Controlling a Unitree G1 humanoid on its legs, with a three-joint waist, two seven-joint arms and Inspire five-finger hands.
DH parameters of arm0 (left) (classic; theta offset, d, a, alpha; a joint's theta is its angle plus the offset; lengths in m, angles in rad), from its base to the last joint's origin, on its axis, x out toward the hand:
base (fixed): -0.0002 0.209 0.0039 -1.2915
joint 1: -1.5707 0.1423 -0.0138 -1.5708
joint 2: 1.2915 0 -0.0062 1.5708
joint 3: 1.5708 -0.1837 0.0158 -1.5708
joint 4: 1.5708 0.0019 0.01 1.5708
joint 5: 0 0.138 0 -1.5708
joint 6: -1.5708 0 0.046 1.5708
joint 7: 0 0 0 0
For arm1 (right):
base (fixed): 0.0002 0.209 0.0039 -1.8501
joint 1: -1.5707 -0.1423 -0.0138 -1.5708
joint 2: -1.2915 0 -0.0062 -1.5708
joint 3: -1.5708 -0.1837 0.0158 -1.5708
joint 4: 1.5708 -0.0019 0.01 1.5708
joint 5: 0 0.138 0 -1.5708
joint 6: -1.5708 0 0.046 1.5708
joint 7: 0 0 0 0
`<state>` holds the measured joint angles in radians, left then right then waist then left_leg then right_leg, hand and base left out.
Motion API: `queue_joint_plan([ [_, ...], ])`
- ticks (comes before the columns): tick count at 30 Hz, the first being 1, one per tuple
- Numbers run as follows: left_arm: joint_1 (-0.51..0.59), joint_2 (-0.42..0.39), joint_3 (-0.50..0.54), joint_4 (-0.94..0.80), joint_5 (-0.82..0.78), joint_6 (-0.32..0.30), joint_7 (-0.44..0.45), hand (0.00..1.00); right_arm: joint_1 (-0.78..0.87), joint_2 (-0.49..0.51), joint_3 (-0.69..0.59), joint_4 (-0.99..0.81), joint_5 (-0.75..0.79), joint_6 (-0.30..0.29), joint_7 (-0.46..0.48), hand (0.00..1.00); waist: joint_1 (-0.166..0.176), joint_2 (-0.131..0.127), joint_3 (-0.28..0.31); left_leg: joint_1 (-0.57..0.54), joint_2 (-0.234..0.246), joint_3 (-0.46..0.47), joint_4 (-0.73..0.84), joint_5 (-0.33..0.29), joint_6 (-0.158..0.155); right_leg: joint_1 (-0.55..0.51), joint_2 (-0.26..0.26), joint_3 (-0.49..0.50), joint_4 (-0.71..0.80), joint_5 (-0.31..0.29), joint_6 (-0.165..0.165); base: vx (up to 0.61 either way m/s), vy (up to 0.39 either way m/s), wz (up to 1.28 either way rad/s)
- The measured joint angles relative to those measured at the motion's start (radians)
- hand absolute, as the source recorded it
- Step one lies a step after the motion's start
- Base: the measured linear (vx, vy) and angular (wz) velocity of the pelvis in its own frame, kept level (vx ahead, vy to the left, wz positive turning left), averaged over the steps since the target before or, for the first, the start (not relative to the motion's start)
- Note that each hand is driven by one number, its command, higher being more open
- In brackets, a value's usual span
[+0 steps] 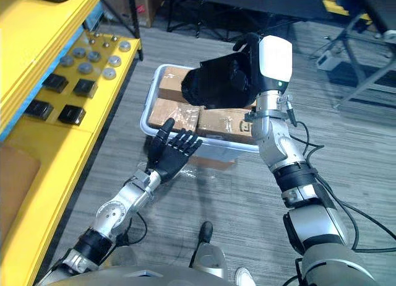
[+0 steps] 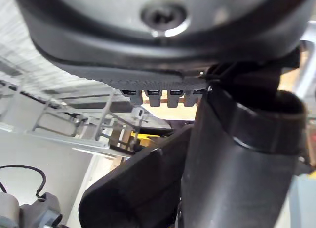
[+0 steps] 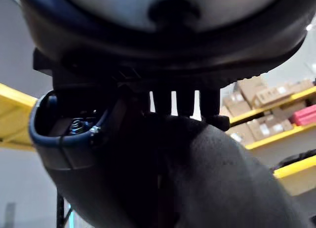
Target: Walk over and take three plastic housings, then place them on the shelf
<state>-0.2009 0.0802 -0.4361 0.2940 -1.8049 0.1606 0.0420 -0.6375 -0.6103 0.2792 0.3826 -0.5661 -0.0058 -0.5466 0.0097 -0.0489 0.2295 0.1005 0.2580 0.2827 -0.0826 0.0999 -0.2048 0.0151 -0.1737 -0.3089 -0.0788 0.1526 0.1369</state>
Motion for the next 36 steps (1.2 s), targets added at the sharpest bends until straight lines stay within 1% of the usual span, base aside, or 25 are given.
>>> queue_joint_plan([
  [3, -0.009, -0.004, -0.019, 0.04, -0.042, 0.003, 0.016, 1.0, 0.001, 0.035, -0.001, -0.006, -0.018, -0.018, 0.0, 0.0, -0.014, -0.004, -0.014, 0.01, 0.0, 0.011, 0.0, -0.004, -0.002, 0.0, 0.001, 0.01, -0.006, 0.003, -0.004, -0.06, 0.002, -0.15],
  [5, -0.029, -0.005, -0.044, 0.06, -0.051, 0.004, 0.024, 1.0, 0.004, 0.051, -0.001, -0.006, -0.018, -0.037, 0.0, 0.0, -0.012, -0.001, -0.024, 0.01, 0.0, 0.011, 0.0, -0.005, -0.002, -0.001, 0.001, 0.01, -0.006, 0.003, -0.004, 0.0, 0.0, 0.0],
  [7, -0.065, -0.011, -0.074, 0.066, -0.079, -0.001, 0.033, 1.0, 0.01, 0.087, 0.0, -0.029, -0.018, -0.059, -0.002, 0.0, -0.012, -0.001, -0.025, 0.01, 0.0, 0.011, 0.0, -0.004, -0.002, -0.003, 0.001, 0.012, -0.006, 0.007, -0.009, 0.0, 0.003, -0.02],
  [10, -0.102, -0.039, -0.082, 0.07, -0.101, -0.013, 0.042, 1.0, 0.025, 0.117, 0.01, -0.07, -0.02, -0.082, -0.003, 0.0, -0.011, -0.001, -0.025, 0.01, 0.0, 0.011, 0.0, -0.003, -0.002, -0.004, 0.001, 0.013, 0.0, 0.01, -0.009, 0.01, 0.006, -0.01],
  [12, -0.132, -0.047, -0.099, 0.071, -0.119, -0.027, 0.044, 1.0, 0.032, 0.13, 0.019, -0.085, -0.023, -0.11, -0.003, 0.0, -0.011, -0.003, -0.027, 0.01, -0.001, 0.012, 0.0, -0.003, -0.002, -0.004, 0.001, 0.013, 0.0, 0.013, -0.009, 0.04, 0.013, 0.0],
  [15, -0.164, -0.057, -0.107, 0.085, -0.119, -0.038, 0.043, 1.0, 0.035, 0.158, 0.029, -0.085, -0.038, -0.119, -0.003, 0.0, -0.013, -0.007, -0.033, 0.01, -0.003, 0.013, 0.0, -0.003, -0.001, -0.004, 0.0, 0.014, 0.0, 0.015, -0.006, 0.0, 0.0, 0.0],
  [19, -0.172, -0.07, -0.119, 0.109, -0.119, -0.092, 0.02, 1.0, 0.043, 0.184, 0.046, -0.098, -0.038, -0.12, 0.005, 0.0, -0.014, -0.008, -0.042, 0.01, -0.004, 0.013, 0.0, -0.004, 0.0, -0.004, -0.001, 0.015, 0.0, 0.016, -0.005, 0.0, 0.0, 0.0],
  [20, -0.172, -0.072, -0.122, 0.109, -0.129, -0.126, -0.012, 1.0, 0.065, 0.192, 0.05, -0.131, -0.038, -0.124, 0.016, 0.0, -0.012, -0.008, -0.043, 0.01, -0.004, 0.013, 0.0, -0.005, 0.001, -0.004, -0.001, 0.015, 0.0, 0.016, -0.005, 0.0, 0.0, 0.0],
  [22, -0.172, -0.072, -0.121, 0.109, -0.143, -0.154, -0.035, 1.0, 0.084, 0.193, 0.06, -0.148, -0.038, -0.136, 0.019, 0.0, -0.012, -0.008, -0.047, 0.011, -0.004, 0.013, 0.0, -0.005, 0.001, -0.004, -0.001, 0.015, 0.0, 0.016, -0.005, 0.0, 0.0, 0.0],
  [24, -0.177, -0.074, -0.113, 0.107, -0.158, -0.225, -0.077, 1.0, 0.116, 0.198, 0.091, -0.171, -0.038, -0.155, 0.021, 0.0, -0.013, -0.008, -0.051, 0.012, -0.005, 0.013, 0.008, -0.01, 0.002, -0.002, -0.002, 0.017, 0.0, 0.016, -0.005, -0.03, 0.009, -0.04],
  [25, -0.177, -0.075, -0.107, 0.107, -0.158, -0.243, -0.083, 1.0, 0.119, 0.2, 0.099, -0.171, -0.038, -0.16, 0.024, 0.0, -0.013, -0.007, -0.052, 0.012, -0.005, 0.013, 0.01, -0.011, 0.002, -0.002, -0.002, 0.018, 0.0, 0.016, -0.005, -0.03, 0.008, -0.04],
  [27, -0.178, -0.078, -0.098, 0.107, -0.172, -0.308, -0.1, 1.0, 0.136, 0.225, 0.109, -0.186, -0.037, -0.173, 0.035, 0.0, -0.013, -0.006, -0.053, 0.013, -0.004, 0.013, 0.011, -0.011, 0.002, -0.002, -0.003, 0.018, -0.001, 0.016, -0.005, -0.03, 0.008, -0.02],
  [28, -0.178, -0.083, -0.097, 0.105, -0.177, -0.332, -0.101, 0.0, 0.147, 0.232, 0.109, -0.198, -0.037, -0.178, 0.035, 0.0, -0.013, -0.006, -0.053, 0.013, -0.004, 0.013, 0.011, -0.011, 0.002, -0.002, -0.003, 0.018, -0.001, 0.016, -0.005, 0.0, 0.0, 0.0],
  [29, -0.178, -0.084, -0.097, 0.103, -0.178, -0.347, -0.101, 0.0, 0.154, 0.235, 0.109, -0.205, -0.037, -0.182, 0.035, 0.0, -0.013, -0.006, -0.053, 0.013, -0.004, 0.013, 0.011, -0.012, 0.002, -0.002, -0.003, 0.018, -0.001, 0.016, -0.005, 0.0, 0.0, 0.0],
  [31, -0.178, -0.085, -0.093, 0.085, -0.178, -0.415, -0.1, 0.0, 0.156, 0.257, 0.112, -0.212, -0.036, -0.185, 0.035, 0.0, -0.013, -0.006, -0.053, 0.013, -0.004, 0.013, 0.011, -0.012, 0.002, -0.002, -0.003, 0.017, -0.001, 0.016, -0.006, 0.0, 0.0, 0.0],
  [32, -0.178, -0.085, -0.089, 0.081, -0.178, -0.428, -0.1, 0.0, 0.156, 0.263, 0.112, -0.212, -0.035, -0.185, 0.035, 0.0, -0.013, -0.006, -0.053, 0.013, -0.004, 0.013, 0.011, -0.012, 0.002, -0.002, -0.003, 0.017, -0.001, 0.016, -0.006, 0.0, 0.0, 0.0],
  [33, -0.178, -0.088, -0.075, 0.07, -0.178, -0.458, -0.1, 0.0, 0.161, 0.266, 0.116, -0.219, -0.03, -0.185, 0.035, 0.0, -0.013, -0.006, -0.053, 0.013, -0.004, 0.013, 0.011, -0.012, 0.001, -0.002, -0.003, 0.017, -0.001, 0.016, -0.006, 0.0, 0.0, 0.0],
  [35, -0.178, -0.088, -0.058, 0.054, -0.178, -0.485, -0.101, 0.0, 0.173, 0.268, 0.121, -0.239, -0.015, -0.185, 0.034, 0.0, -0.012, -0.006, -0.053, 0.013, -0.004, 0.013, 0.011, -0.012, 0.001, -0.002, -0.003, 0.017, -0.001, 0.016, -0.006, 0.0, 0.0, 0.0],
  [36, -0.178, -0.088, -0.057, 0.054, -0.178, -0.485, -0.101, 0.0, 0.174, 0.269, 0.121, -0.239, -0.015, -0.185, 0.034, 0.0, -0.012, -0.006, -0.053, 0.013, -0.004, 0.013, 0.011, -0.012, 0.001, -0.002, -0.003, 0.017, -0.001, 0.016, -0.006, 0.0, 0.0, 0.0],
])
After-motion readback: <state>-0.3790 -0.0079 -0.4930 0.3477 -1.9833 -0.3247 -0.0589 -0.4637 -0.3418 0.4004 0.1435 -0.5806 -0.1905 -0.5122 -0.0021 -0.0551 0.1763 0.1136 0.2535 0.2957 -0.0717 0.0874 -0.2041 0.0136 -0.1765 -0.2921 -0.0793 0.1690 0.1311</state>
